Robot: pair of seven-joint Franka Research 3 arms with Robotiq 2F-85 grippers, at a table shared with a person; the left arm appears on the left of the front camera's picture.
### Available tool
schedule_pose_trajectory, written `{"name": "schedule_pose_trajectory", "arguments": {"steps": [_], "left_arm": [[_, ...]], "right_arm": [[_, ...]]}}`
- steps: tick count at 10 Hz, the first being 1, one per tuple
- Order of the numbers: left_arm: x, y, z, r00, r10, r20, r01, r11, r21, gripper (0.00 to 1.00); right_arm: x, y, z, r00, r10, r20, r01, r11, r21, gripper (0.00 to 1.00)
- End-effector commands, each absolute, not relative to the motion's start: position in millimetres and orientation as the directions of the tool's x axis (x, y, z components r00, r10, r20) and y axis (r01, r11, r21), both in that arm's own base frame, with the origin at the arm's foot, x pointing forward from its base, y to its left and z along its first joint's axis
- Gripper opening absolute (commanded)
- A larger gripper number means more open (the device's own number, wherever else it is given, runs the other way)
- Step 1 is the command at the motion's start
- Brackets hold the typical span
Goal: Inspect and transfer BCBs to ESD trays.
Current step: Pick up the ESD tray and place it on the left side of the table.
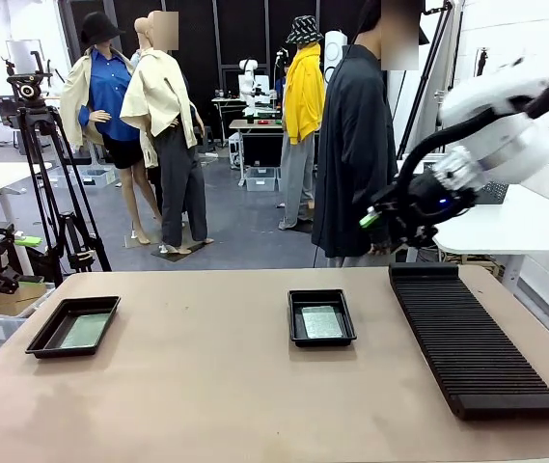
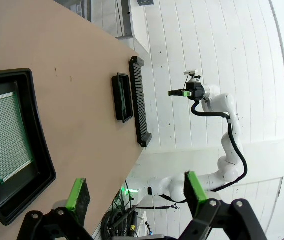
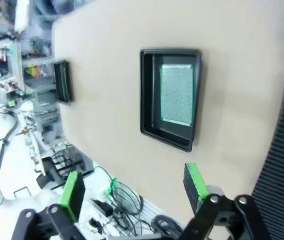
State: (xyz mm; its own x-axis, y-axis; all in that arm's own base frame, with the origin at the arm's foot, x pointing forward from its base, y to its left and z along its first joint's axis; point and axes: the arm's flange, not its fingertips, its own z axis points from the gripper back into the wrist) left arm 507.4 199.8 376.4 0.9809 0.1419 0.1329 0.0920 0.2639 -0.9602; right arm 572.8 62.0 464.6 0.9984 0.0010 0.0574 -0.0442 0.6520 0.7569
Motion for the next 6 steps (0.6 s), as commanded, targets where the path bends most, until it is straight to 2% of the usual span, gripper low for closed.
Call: {"name": "schedule_pose_trajectory", "arguments": {"steps": [1,4,6], "left_arm": [[506.1,197.5,378.6,0.978,0.157,0.14,0.095,0.265,-0.96,1.0],[506.1,197.5,378.6,0.978,0.157,0.14,0.095,0.265,-0.96,1.0],[506.1,197.5,378.6,0.978,0.157,0.14,0.095,0.265,-0.96,1.0]], "right_arm": [[557.9,30.7,454.6,0.996,0.008,0.092,-0.077,0.623,0.779,1.0],[527.2,-33.1,460.7,0.976,-0.033,0.213,-0.156,0.577,0.801,1.0],[507.6,-64.5,461.4,0.966,-0.038,0.257,-0.207,0.487,0.848,1.0]]}}
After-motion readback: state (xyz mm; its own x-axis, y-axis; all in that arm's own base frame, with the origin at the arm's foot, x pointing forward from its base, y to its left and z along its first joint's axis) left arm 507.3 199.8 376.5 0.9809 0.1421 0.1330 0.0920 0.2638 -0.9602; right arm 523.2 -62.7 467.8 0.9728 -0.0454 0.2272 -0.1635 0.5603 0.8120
